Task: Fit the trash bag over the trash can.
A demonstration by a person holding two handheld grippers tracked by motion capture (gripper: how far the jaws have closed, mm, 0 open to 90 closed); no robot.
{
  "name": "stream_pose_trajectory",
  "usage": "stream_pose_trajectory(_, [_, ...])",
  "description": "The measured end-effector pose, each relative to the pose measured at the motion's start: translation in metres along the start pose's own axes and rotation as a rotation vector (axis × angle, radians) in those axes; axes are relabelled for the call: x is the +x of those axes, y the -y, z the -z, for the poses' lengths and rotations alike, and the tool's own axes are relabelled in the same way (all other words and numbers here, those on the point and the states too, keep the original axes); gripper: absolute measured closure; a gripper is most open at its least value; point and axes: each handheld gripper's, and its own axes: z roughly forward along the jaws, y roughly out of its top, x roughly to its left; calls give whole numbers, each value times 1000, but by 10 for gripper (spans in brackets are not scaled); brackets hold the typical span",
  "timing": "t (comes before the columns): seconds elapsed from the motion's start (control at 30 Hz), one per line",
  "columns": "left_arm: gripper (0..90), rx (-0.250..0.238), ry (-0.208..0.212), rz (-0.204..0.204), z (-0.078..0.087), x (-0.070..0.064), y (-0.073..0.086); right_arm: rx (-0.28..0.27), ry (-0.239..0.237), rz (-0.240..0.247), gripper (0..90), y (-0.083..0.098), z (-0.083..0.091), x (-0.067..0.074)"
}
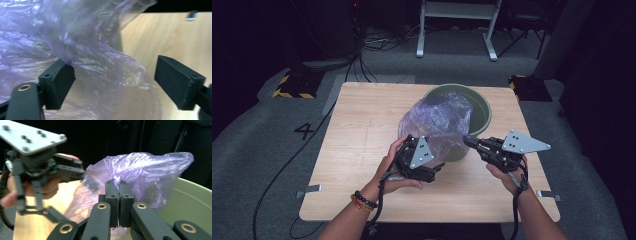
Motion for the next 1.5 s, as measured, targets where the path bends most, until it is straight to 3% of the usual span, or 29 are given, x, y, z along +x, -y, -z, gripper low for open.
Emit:
stream_pose_trajectory(0.1, [438, 27, -78, -22, -4, 3, -2, 0, -18, -3, 876, -1, 0, 2])
stream_pose_trajectory(0.17, [629, 36, -78, -48, -4, 7, -2, -1, -20, -6, 860, -1, 1, 2])
stream_pose_trajectory(0.3, [865, 33, -91, -69, 0, 13, -2, 1, 18, -8, 821, 0, 5, -1])
stream_pose_trajectory(0.33, [883, 35, -69, -68, 2, 16, -2, -2, 28, -13, 819, 0, 6, -3])
stream_pose_trajectory(0.47, [894, -19, -65, -44, 16, 27, -7, -14, 77, -44, 805, 2, 12, -11])
stream_pose_trajectory(0.53, [894, -51, -41, -13, 22, 34, -10, -13, 102, -57, 829, 3, 14, -14])
stream_pose_trajectory(0.6, [896, -63, -32, -3, 25, 38, -13, -14, 105, -58, 810, 3, 15, -15])
stream_pose_trajectory(0.77, [897, -72, -7, 0, 23, 42, -26, 6, 176, -31, 509, 3, 12, -14])
stream_pose_trajectory(0.83, [897, -75, -4, 1, 21, 44, -31, 6, 178, -16, 417, 3, 11, -12])
stream_pose_trajectory(0.93, [897, -73, 0, 4, 18, 46, -36, 5, 187, 46, 293, 1, 11, -2])
stream_pose_trajectory(1.07, [897, -102, 25, 36, 15, 52, -41, 54, 173, 119, 232, 1, 5, 10])
stream_pose_trajectory(1.1, [897, -109, 32, 38, 15, 54, -42, 73, 189, 129, 241, 2, 3, 10])
stream_pose_trajectory(1.13, [897, -116, 37, 41, 15, 55, -43, 97, 201, 135, 304, 2, 1, 10])
stream_pose_trajectory(1.17, [897, -121, 39, 42, 15, 56, -44, 115, 198, 135, 472, 3, -1, 9])
stream_pose_trajectory(1.2, [897, -127, 40, 45, 15, 56, -45, 129, 198, 131, 562, 4, -1, 8])
stream_pose_trajectory(1.33, [897, -141, 34, 44, 15, 59, -46, 140, 247, 88, 829, 5, 1, 1])
stream_pose_trajectory(1.4, [897, -143, 31, 53, 16, 61, -46, 129, 278, 66, 894, 6, 4, -3])
stream_pose_trajectory(1.5, [896, -142, 8, 57, 18, 65, -46, 128, 282, 46, 900, 6, 9, -7])
